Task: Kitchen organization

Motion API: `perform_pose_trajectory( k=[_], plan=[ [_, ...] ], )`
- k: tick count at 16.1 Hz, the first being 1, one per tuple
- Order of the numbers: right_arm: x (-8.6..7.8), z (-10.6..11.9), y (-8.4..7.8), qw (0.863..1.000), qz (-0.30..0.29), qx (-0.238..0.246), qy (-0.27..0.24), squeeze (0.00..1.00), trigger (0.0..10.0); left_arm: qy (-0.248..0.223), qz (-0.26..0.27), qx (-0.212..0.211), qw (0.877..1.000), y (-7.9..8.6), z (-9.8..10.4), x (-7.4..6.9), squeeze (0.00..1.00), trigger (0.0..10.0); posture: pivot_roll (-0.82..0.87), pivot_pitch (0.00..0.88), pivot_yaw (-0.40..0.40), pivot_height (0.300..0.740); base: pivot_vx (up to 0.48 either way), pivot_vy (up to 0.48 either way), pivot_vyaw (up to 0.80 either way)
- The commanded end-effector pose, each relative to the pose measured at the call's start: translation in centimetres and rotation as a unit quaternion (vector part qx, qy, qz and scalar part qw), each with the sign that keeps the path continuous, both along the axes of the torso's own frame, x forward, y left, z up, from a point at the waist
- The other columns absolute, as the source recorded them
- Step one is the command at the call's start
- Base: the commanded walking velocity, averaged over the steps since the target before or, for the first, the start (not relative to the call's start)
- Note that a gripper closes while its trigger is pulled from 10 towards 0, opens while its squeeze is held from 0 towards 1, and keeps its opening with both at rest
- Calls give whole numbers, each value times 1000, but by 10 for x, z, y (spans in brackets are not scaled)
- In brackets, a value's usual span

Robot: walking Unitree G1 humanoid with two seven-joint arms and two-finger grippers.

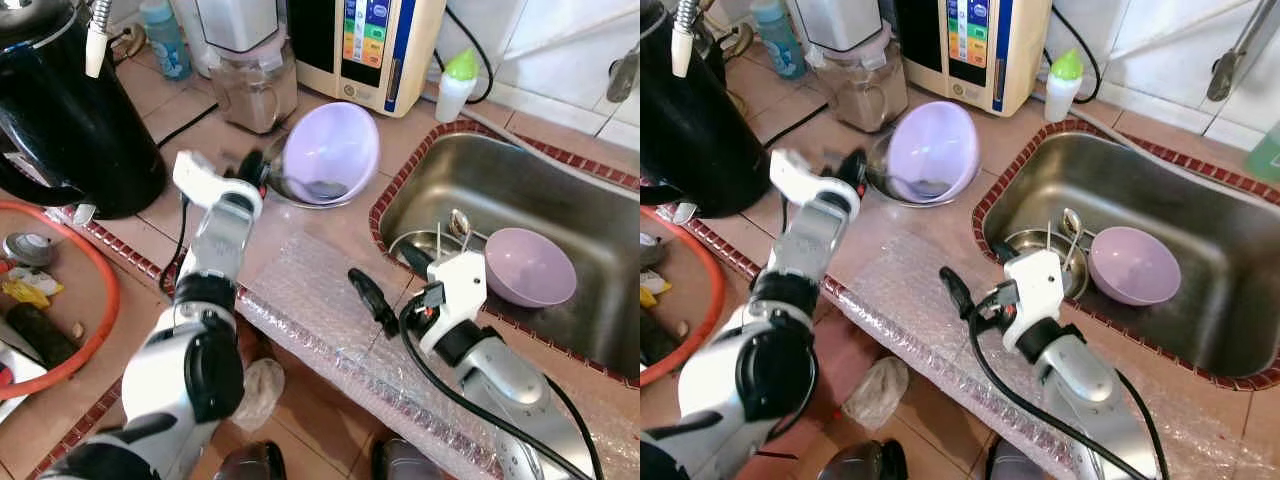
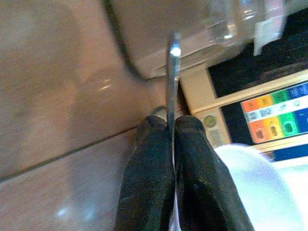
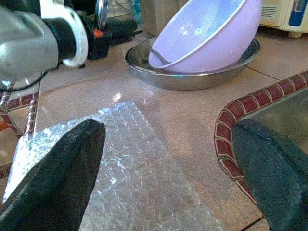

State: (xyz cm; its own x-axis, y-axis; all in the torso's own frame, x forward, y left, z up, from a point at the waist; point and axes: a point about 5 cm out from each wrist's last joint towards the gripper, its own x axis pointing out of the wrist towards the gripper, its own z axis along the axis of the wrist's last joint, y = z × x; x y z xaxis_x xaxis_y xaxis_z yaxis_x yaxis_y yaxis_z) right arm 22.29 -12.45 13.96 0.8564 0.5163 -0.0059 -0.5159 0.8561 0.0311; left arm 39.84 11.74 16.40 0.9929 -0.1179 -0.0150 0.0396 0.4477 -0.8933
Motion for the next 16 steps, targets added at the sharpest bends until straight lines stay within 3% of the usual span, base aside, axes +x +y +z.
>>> perform_pose_trajectory(
  k=[1, 7, 9, 13, 16],
  plan=[
    [-2, 2, 3, 1000, 3, -3, -5, 0, 10000, 20, 1, 5, 1000, 2, -8, -1, 0, 0, -217, 107, 124, 740, 0, 0, 0],
    [1, 0, -5, 1000, -20, -2, 4, 0, 10000, 21, 20, 35, 999, 9, -6, 1, 0, 0, -210, 109, 127, 740, 0, 0, 0],
    [9, -4, -3, 1000, -19, -8, 3, 0, 10000, 28, 36, 63, 997, 18, -8, 0, 0, 0, -180, 74, 111, 740, 0, 0, 0],
    [25, -7, 8, 1000, -13, 2, -6, 0, 10000, -65, 39, 90, 993, 28, 16, -6, 0, 0, -129, 29, 66, 740, 0, 0, 0],
    [40, -5, 9, 999, -42, 4, -28, 0, 10000, -110, 42, 128, 985, 31, 31, -12, 0, 0, -89, 11, 61, 740, 0, 0, 0]
  ],
)
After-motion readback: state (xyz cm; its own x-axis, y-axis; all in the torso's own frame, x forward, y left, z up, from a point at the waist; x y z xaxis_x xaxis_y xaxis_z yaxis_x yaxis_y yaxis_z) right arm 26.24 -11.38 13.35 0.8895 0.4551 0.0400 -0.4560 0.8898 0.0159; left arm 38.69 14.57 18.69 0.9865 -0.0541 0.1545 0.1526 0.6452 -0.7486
